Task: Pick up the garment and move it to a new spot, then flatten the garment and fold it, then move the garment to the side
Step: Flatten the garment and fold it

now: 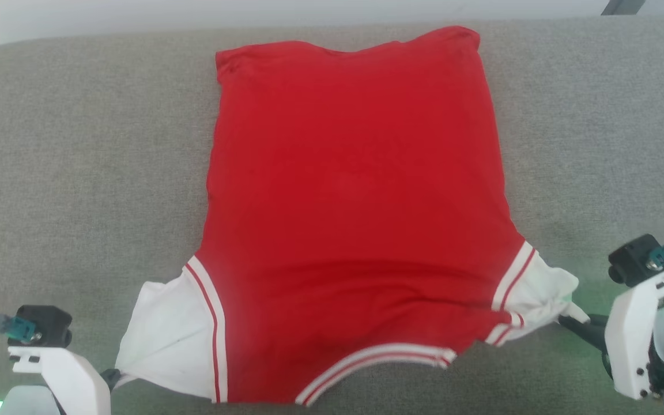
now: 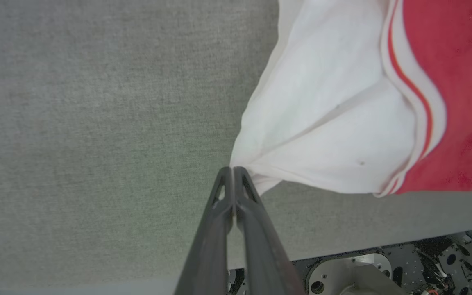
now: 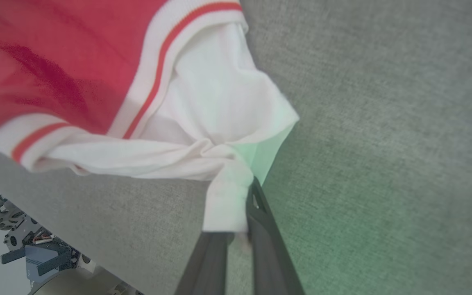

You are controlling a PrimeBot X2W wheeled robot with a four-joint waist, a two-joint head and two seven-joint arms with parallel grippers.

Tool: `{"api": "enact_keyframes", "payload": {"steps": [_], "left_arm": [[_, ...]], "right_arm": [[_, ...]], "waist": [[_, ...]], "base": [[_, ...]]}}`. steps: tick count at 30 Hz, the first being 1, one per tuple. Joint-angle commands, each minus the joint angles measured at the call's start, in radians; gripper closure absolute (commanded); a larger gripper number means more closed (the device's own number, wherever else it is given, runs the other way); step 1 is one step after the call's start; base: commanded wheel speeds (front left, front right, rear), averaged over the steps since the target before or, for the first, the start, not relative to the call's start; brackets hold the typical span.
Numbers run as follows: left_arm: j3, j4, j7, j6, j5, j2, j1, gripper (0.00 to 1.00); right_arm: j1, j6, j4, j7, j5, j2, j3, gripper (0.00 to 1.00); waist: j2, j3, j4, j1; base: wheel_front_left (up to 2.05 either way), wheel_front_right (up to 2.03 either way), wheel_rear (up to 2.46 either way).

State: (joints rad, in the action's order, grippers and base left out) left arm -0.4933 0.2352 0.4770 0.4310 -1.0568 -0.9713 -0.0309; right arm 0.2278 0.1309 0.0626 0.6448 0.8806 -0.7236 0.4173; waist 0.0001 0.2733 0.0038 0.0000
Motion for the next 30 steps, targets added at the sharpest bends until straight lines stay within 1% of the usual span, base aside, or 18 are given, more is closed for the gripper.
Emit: {"api": "enact_keyframes", "payload": {"steps": [1,3,4,5,10,11,12,13,14,17,19,26,30], "left_arm": [[0.010,0.012,-0.012,0.011,-0.009,-0.001,0.020,1.00],[0.013,0.018,-0.022,0.017,-0.007,-0.005,0.034,1.00],[0.015,0.021,-0.029,0.017,-0.012,0.005,0.036,1.00],[0.015,0.021,-0.029,0.017,-0.012,0.005,0.036,1.00],[0.002,0.006,-0.039,0.010,-0.003,0.036,0.012,1.00],[0.002,0.003,-0.043,0.009,0.001,0.043,0.003,1.00],[0.003,-0.002,-0.048,0.009,0.002,0.051,-0.003,1.00],[-0.001,-0.007,-0.050,0.007,0.006,0.058,-0.007,1.00],[-0.005,-0.011,-0.052,0.006,0.008,0.065,-0.011,1.00],[-0.016,-0.022,-0.056,-0.004,0.015,0.081,-0.025,1.00],[-0.021,-0.027,-0.059,-0.008,0.020,0.088,-0.034,1.00],[-0.024,-0.034,-0.072,-0.013,0.020,0.111,-0.039,1.00],[-0.024,-0.033,-0.080,-0.016,0.020,0.124,-0.052,1.00]], "right_arm": [[-0.035,0.000,-0.018,0.018,-0.014,0.006,-0.024,1.00],[-0.068,0.000,-0.034,0.036,-0.034,0.022,-0.066,1.00],[-0.081,0.000,-0.036,0.045,-0.044,0.035,-0.088,1.00],[-0.081,0.000,-0.036,0.045,-0.044,0.035,-0.088,1.00],[-0.113,0.000,-0.027,0.094,-0.115,0.113,-0.142,1.00],[-0.115,0.000,-0.023,0.104,-0.130,0.126,-0.147,0.86],[-0.113,0.000,-0.018,0.111,-0.146,0.140,-0.150,0.76],[-0.110,0.000,-0.012,0.117,-0.160,0.156,-0.156,0.57],[-0.106,0.000,-0.004,0.126,-0.166,0.172,-0.162,0.00],[-0.100,-0.001,0.004,0.145,-0.193,0.198,-0.176,0.00],[-0.096,-0.002,-0.007,0.156,-0.210,0.202,-0.195,0.00],[-0.065,0.000,-0.162,0.153,-0.237,0.224,-0.299,0.00],[-0.004,0.000,-0.238,0.106,-0.281,0.258,-0.356,0.00]], "waist": [[-0.0001,0.005,0.001,0.0000],[-0.0001,0.009,0.002,0.0000],[-0.0001,0.011,0.002,0.0000],[-0.0001,0.011,0.002,0.0000],[-0.0001,0.014,0.002,0.0000],[-0.0001,0.015,0.002,0.0000],[-0.0001,0.015,0.001,0.0000],[-0.0001,0.016,0.000,0.0000],[-0.0001,0.016,-0.001,0.0000],[-0.0001,0.019,-0.001,0.0000],[-0.0001,0.021,0.000,0.0000],[-0.0001,0.032,0.003,0.0000],[-0.0001,0.052,0.012,0.0000]], "base": [[0.00,0.00,0.00],[0.00,0.00,0.00],[0.00,0.00,0.00],[0.00,0.00,0.00],[0.00,0.00,0.00],[0.00,0.00,0.00],[0.00,0.00,0.00],[0.00,0.00,0.00],[0.00,0.00,0.00],[0.00,0.00,0.00],[0.00,0.00,0.00],[0.00,0.00,0.00],[0.00,0.00,0.00]]}}
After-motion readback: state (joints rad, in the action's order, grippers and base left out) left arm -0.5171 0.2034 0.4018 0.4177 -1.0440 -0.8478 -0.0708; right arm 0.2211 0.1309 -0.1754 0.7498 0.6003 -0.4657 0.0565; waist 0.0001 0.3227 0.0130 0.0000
